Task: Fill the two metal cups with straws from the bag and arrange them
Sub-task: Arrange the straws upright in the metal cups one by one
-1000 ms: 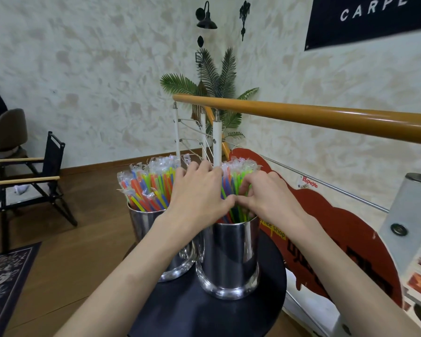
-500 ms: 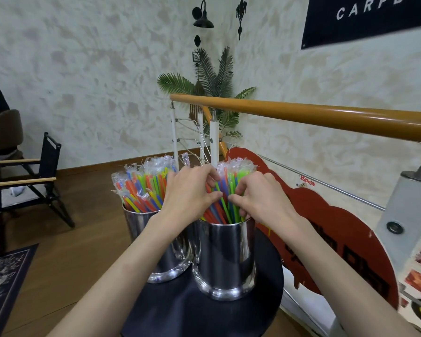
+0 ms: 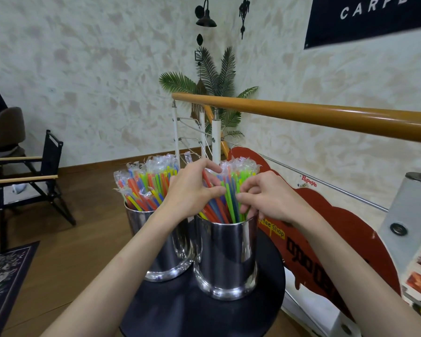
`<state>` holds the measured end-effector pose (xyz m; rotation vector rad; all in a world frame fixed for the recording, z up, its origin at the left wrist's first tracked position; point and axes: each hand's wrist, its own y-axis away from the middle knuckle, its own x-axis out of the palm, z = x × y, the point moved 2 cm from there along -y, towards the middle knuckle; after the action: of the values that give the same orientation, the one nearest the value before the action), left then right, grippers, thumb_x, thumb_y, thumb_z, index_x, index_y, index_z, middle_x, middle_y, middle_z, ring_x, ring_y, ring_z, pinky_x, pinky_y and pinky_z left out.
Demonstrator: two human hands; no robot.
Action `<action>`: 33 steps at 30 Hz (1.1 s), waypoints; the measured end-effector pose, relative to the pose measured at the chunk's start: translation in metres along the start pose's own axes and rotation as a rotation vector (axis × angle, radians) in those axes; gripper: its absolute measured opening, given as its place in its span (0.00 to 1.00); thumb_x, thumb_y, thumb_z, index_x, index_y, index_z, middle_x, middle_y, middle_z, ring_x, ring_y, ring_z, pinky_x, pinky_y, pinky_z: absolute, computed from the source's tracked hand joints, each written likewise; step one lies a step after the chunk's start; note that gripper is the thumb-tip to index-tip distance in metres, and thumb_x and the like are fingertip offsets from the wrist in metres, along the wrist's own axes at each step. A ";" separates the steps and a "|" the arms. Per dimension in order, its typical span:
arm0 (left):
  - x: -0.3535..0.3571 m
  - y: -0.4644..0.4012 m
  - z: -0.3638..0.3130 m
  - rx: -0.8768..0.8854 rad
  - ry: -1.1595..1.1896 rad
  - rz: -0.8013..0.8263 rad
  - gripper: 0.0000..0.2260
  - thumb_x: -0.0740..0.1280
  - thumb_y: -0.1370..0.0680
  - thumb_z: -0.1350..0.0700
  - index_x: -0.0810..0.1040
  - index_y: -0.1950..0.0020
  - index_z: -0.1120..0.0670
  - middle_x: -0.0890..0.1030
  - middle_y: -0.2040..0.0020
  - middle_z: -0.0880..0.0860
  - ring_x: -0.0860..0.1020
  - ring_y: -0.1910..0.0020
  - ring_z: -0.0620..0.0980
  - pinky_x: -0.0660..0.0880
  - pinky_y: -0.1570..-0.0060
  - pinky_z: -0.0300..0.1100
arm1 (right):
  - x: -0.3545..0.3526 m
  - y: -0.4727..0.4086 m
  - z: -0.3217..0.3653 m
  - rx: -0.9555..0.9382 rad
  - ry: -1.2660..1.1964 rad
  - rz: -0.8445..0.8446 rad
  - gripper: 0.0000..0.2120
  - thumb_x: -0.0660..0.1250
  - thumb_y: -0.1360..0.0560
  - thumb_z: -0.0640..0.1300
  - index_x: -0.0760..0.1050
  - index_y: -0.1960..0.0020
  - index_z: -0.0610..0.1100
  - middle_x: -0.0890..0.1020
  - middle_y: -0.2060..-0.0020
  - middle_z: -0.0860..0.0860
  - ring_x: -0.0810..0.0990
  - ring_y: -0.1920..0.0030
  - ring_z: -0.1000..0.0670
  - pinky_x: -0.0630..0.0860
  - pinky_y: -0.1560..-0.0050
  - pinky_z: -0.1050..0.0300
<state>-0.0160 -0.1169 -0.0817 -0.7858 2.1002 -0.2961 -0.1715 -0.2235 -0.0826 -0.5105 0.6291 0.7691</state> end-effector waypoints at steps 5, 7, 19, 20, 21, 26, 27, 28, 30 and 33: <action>0.000 -0.002 0.000 0.018 -0.017 0.080 0.11 0.77 0.27 0.49 0.77 0.54 0.36 0.82 0.59 0.38 0.80 0.53 0.42 0.74 0.42 0.59 | 0.000 0.000 0.000 -0.017 0.022 0.009 0.04 0.70 0.22 0.40 0.79 0.55 0.44 0.86 0.68 0.49 0.83 0.70 0.53 0.73 0.73 0.64; 0.001 -0.001 0.001 0.018 -0.002 0.086 0.09 0.77 0.29 0.47 0.79 0.55 0.37 0.82 0.61 0.37 0.80 0.54 0.42 0.74 0.42 0.60 | -0.001 0.000 0.001 -0.025 0.034 0.022 0.03 0.73 0.23 0.41 0.80 0.55 0.44 0.86 0.68 0.49 0.83 0.70 0.53 0.73 0.73 0.64; -0.006 0.001 -0.002 -0.029 0.129 0.130 0.21 0.80 0.30 0.52 0.75 0.43 0.44 0.85 0.60 0.40 0.82 0.57 0.42 0.76 0.43 0.56 | 0.010 0.001 0.005 -0.122 0.310 -0.019 0.12 0.76 0.27 0.55 0.84 0.62 0.47 0.84 0.67 0.50 0.82 0.62 0.52 0.78 0.59 0.52; -0.008 0.002 -0.003 -0.029 0.132 0.148 0.21 0.80 0.30 0.53 0.75 0.42 0.45 0.85 0.59 0.41 0.82 0.57 0.43 0.77 0.45 0.53 | 0.010 0.001 0.005 -0.126 0.309 -0.022 0.13 0.76 0.26 0.55 0.83 0.63 0.47 0.84 0.68 0.51 0.82 0.62 0.52 0.78 0.59 0.51; -0.009 0.002 -0.004 -0.026 0.132 0.172 0.22 0.80 0.30 0.53 0.75 0.41 0.45 0.85 0.59 0.42 0.82 0.57 0.44 0.78 0.48 0.51 | 0.010 0.001 0.005 -0.135 0.308 -0.029 0.14 0.76 0.26 0.54 0.82 0.65 0.46 0.83 0.69 0.51 0.81 0.63 0.52 0.77 0.61 0.51; -0.012 -0.001 0.000 0.018 0.088 0.275 0.15 0.78 0.27 0.49 0.79 0.43 0.44 0.85 0.54 0.42 0.81 0.53 0.42 0.77 0.44 0.53 | 0.002 0.000 0.005 -0.185 0.223 -0.168 0.17 0.74 0.27 0.56 0.79 0.69 0.48 0.78 0.73 0.51 0.77 0.66 0.51 0.74 0.63 0.50; -0.012 -0.001 0.001 0.023 0.074 0.293 0.14 0.77 0.27 0.49 0.80 0.44 0.43 0.84 0.55 0.40 0.81 0.51 0.42 0.76 0.40 0.56 | -0.002 0.001 0.007 -0.203 0.200 -0.208 0.17 0.74 0.27 0.56 0.79 0.68 0.47 0.78 0.72 0.51 0.76 0.66 0.52 0.74 0.62 0.50; -0.012 -0.001 0.003 0.030 0.057 0.308 0.12 0.77 0.26 0.49 0.80 0.45 0.43 0.84 0.55 0.38 0.81 0.50 0.41 0.73 0.38 0.58 | -0.006 0.002 0.009 -0.222 0.180 -0.241 0.17 0.74 0.27 0.55 0.79 0.68 0.45 0.77 0.72 0.51 0.74 0.68 0.53 0.73 0.63 0.51; -0.011 -0.001 0.004 0.046 0.031 0.320 0.10 0.77 0.27 0.48 0.82 0.48 0.42 0.83 0.56 0.36 0.81 0.49 0.40 0.70 0.36 0.60 | -0.012 0.004 0.014 -0.263 0.144 -0.271 0.16 0.74 0.25 0.53 0.79 0.67 0.45 0.77 0.73 0.55 0.73 0.70 0.56 0.70 0.65 0.58; -0.010 -0.001 0.003 0.066 0.031 0.310 0.08 0.76 0.27 0.46 0.83 0.49 0.42 0.84 0.55 0.39 0.81 0.50 0.40 0.72 0.37 0.59 | -0.011 0.004 0.014 -0.310 0.076 -0.262 0.08 0.72 0.23 0.53 0.81 0.57 0.49 0.84 0.65 0.56 0.81 0.63 0.58 0.80 0.56 0.52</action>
<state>-0.0087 -0.1107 -0.0766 -0.4097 2.1916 -0.2084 -0.1757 -0.2177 -0.0654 -0.8922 0.5017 0.6020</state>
